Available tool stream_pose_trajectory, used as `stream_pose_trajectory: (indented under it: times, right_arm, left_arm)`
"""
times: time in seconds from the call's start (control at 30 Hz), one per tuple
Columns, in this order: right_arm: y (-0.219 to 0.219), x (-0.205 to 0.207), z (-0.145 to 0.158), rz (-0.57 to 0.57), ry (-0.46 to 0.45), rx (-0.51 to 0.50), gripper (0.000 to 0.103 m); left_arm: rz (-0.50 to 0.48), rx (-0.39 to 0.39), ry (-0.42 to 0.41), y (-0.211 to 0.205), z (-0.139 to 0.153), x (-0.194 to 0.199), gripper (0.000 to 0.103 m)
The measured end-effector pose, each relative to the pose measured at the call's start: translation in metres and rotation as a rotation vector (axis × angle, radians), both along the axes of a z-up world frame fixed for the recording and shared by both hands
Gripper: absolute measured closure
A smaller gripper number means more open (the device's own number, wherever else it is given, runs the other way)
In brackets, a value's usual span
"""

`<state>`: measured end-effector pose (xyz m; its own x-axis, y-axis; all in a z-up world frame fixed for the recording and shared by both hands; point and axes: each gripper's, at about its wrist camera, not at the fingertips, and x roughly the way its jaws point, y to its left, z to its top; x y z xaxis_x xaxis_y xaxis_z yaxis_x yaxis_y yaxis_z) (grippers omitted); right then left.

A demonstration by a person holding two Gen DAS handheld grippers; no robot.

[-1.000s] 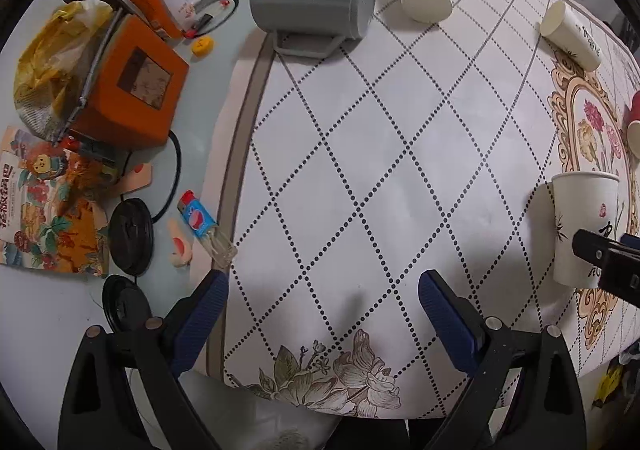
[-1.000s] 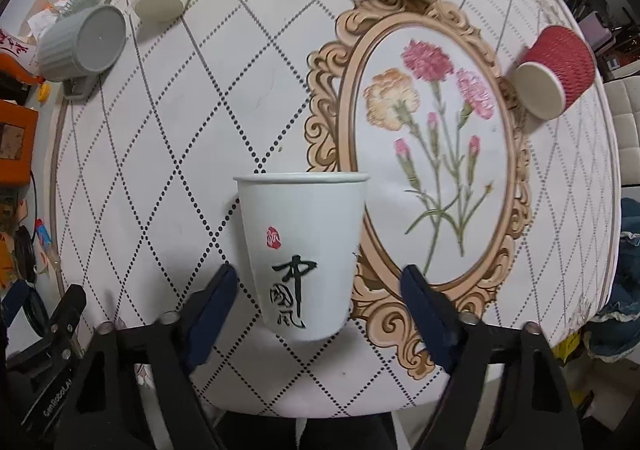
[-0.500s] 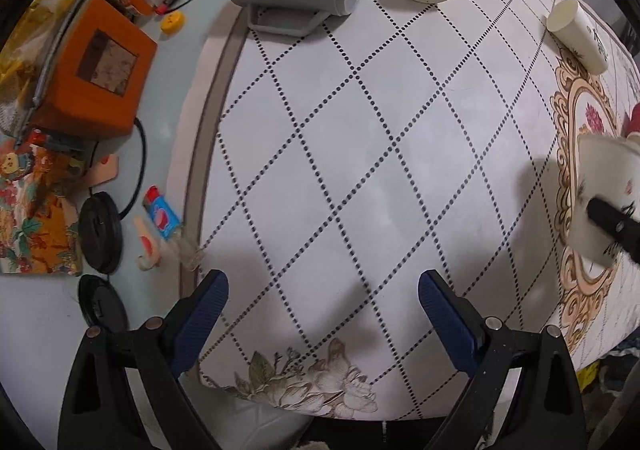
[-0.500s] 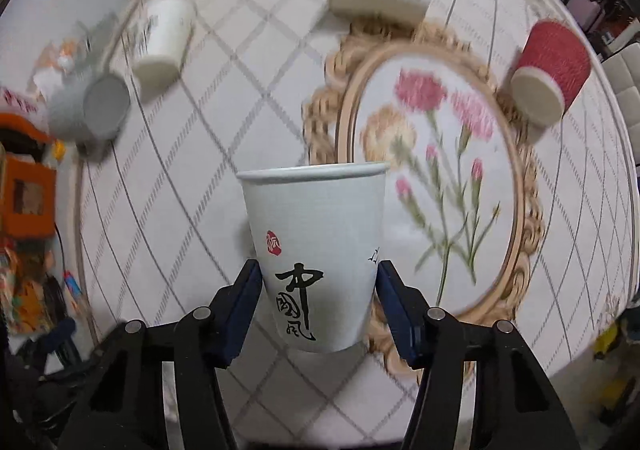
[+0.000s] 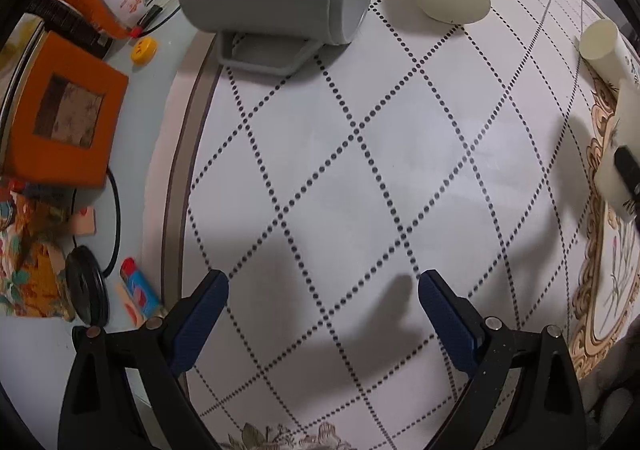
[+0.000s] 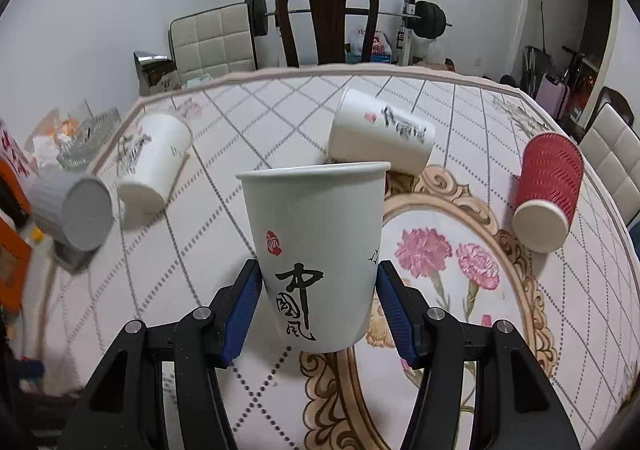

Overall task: Flip cup upright
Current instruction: 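Lift the white cup with the right tool and turn its open rim upward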

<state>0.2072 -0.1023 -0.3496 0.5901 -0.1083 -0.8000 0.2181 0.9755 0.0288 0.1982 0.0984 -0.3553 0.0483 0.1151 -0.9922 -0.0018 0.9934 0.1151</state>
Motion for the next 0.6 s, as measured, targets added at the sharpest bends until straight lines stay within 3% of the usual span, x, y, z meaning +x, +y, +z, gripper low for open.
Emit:
stream_pose_trajectory:
  times: [0.17,0.47,0.6]
  right_arm:
    - [0.002,-0.016,-0.005,0.026,-0.017,-0.009,0.042]
    - [-0.002,-0.042,-0.013,0.028,0.084,0.001,0.04]
    - [-0.005,-0.052,-0.003,0.023,0.113,-0.014,0.025]
  left_arm:
    - [-0.016,-0.005,0.006,-0.007,-0.006,0.001,0.006]
    - [-0.055,-0.003,-0.018,-0.02,0.004,-0.008,0.006]
    - [-0.069,-0.004,-0.049,-0.018,0.022,-0.023,0.006]
